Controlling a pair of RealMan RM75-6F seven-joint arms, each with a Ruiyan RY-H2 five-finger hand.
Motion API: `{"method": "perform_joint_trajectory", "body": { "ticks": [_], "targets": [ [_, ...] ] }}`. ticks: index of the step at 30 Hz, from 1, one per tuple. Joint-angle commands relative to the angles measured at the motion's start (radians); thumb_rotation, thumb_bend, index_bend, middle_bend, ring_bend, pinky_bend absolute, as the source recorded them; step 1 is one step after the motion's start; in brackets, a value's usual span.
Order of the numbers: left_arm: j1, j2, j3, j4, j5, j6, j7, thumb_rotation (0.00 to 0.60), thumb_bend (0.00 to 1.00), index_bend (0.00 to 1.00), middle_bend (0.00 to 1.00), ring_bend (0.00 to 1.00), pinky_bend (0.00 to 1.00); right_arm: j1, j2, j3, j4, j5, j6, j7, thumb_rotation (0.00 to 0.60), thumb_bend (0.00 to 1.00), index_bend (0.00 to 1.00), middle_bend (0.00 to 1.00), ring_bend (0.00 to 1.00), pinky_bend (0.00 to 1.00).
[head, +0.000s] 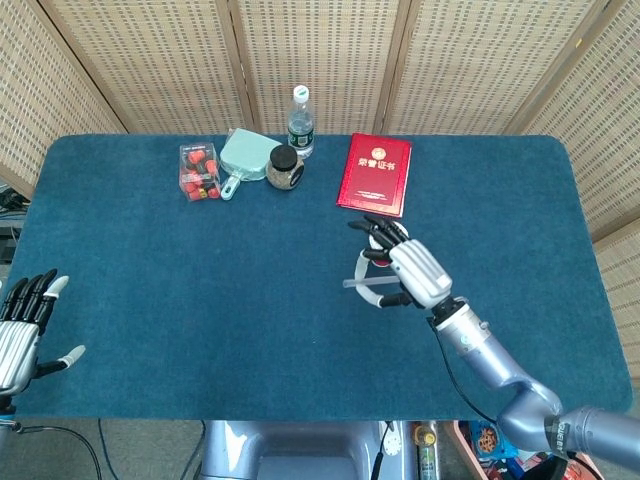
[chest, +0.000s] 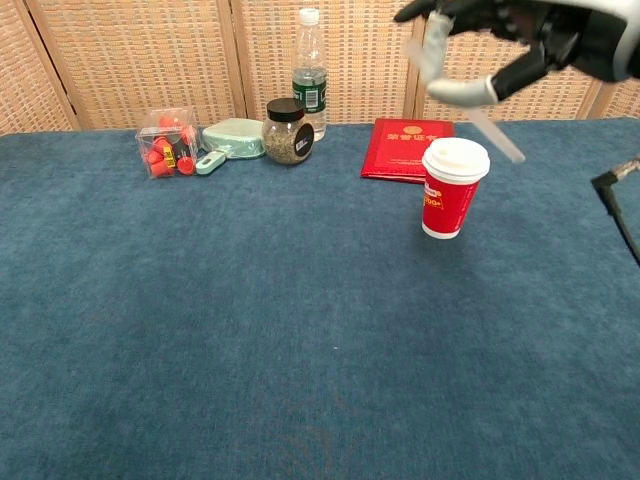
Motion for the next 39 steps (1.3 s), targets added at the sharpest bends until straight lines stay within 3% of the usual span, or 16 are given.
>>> {"method": "perform_joint_trajectory", "body": {
  "ticks": [1, 7, 17, 25, 39],
  "targets": [
    [0.001, -0.003, -0.005, 0.005, -0.005, 0.005, 0.013, 0.6, 0.17, 0.0, 0.0, 0.0, 0.0, 0.006, 0.032, 0.062, -0.038, 0.079, -0.012, 0.075, 0.6, 0.49, 0.63, 0.17, 0.0, 0.0],
    [-0.002, -0.007, -0.006, 0.009, -0.005, 0.001, 0.016, 0.6, 0.17, 0.0, 0.0, 0.0, 0.0, 0.061, -0.003, 0.204, -0.04, 0.355, -0.135, 0.249, 0.6, 0.5, 0.63, 0.17, 0.0, 0.0],
    [-0.002, -0.011, -0.006, 0.006, -0.013, -0.007, 0.026, 0.6, 0.17, 0.0, 0.0, 0.0, 0.0, 0.156, -0.098, 0.32, 0.041, 0.579, -0.19, 0.225, 0.6, 0.52, 0.63, 0.18, 0.0, 0.0],
    [-0.001, -0.011, -0.01, 0.002, -0.021, -0.005, 0.029, 0.6, 0.17, 0.0, 0.0, 0.0, 0.0, 0.23, -0.208, 0.301, 0.176, 0.631, -0.192, 0.094, 0.6, 0.52, 0.65, 0.18, 0.0, 0.0],
    [-0.005, -0.011, -0.012, 0.005, -0.03, -0.019, 0.025, 0.6, 0.17, 0.0, 0.0, 0.0, 0.0, 0.265, -0.293, 0.288, 0.327, 0.677, -0.209, -0.025, 0.6, 0.53, 0.65, 0.18, 0.0, 0.0]
  ]
}}
